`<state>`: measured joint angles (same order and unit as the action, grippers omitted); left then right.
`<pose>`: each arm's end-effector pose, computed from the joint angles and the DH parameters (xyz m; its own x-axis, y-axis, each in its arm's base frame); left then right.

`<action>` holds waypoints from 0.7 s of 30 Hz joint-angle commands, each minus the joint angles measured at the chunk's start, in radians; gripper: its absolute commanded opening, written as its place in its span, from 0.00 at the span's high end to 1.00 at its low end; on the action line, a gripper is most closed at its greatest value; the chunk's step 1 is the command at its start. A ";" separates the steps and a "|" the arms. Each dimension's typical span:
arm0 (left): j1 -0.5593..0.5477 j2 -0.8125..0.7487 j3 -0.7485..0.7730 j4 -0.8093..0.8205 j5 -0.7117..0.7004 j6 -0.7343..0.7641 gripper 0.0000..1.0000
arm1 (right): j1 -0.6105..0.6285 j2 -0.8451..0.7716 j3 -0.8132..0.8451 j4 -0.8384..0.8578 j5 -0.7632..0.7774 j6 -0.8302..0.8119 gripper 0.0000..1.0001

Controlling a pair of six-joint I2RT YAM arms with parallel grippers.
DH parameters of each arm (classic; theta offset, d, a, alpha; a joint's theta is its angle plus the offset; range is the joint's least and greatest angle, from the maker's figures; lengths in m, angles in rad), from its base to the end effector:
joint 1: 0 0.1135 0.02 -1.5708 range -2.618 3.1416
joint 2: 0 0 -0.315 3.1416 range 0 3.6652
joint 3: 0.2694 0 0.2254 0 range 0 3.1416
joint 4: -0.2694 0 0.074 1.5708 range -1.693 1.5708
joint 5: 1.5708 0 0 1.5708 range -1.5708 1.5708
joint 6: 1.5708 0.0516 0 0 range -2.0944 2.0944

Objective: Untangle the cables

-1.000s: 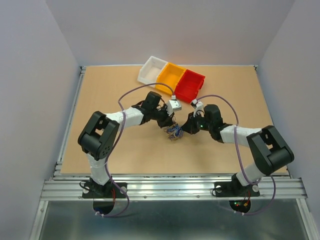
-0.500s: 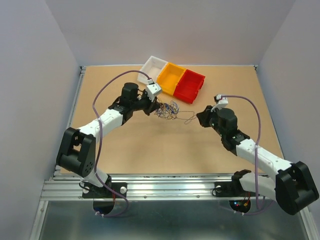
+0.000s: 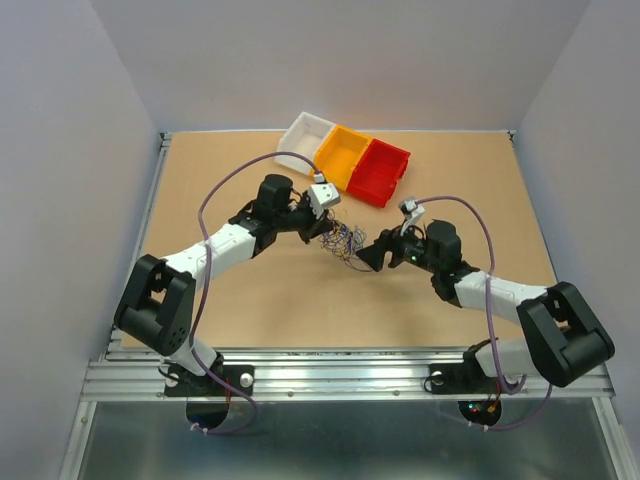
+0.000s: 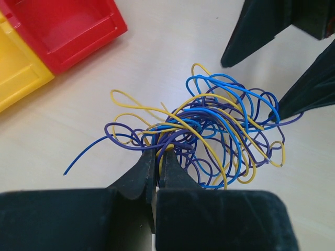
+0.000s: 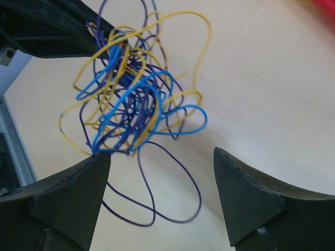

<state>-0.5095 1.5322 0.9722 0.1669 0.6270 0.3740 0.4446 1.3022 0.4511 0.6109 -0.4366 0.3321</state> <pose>0.2740 -0.1878 0.3193 0.0059 0.3356 -0.9420 0.9303 0.3437 0.1283 0.2091 0.1238 0.2646 -0.4510 0.1124 -0.8854 -0.6490 0.6398 0.4118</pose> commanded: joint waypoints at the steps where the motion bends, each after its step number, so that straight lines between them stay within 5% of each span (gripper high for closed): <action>1: -0.049 -0.047 -0.015 0.006 -0.010 0.045 1.00 | 0.035 0.040 0.049 0.194 -0.134 0.010 0.16; 5: -0.076 -0.058 -0.018 -0.009 -0.021 0.062 1.00 | 0.065 0.095 0.084 0.191 -0.096 0.015 0.23; 7: -0.083 -0.070 -0.024 -0.009 -0.023 0.063 1.00 | 0.066 0.135 0.113 0.176 -0.088 0.018 0.47; 8: -0.083 -0.075 -0.024 -0.010 -0.020 0.062 1.00 | 0.066 0.140 0.127 0.158 -0.076 0.019 0.70; 10: -0.075 -0.080 -0.018 -0.007 -0.068 0.031 0.97 | 0.068 0.135 0.147 0.062 0.011 0.013 0.90; 14: 0.004 -0.086 -0.006 0.025 -0.147 -0.032 0.96 | 0.066 0.042 0.126 -0.083 0.294 0.024 0.99; 21: 0.124 -0.115 -0.030 0.124 -0.433 -0.145 0.94 | 0.066 -0.248 0.043 -0.298 0.651 0.061 1.00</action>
<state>-0.5106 1.4853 0.9558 0.2253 0.5442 0.2646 0.5510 1.1763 0.5407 0.4763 -0.1192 0.3870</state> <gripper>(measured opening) 0.060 0.054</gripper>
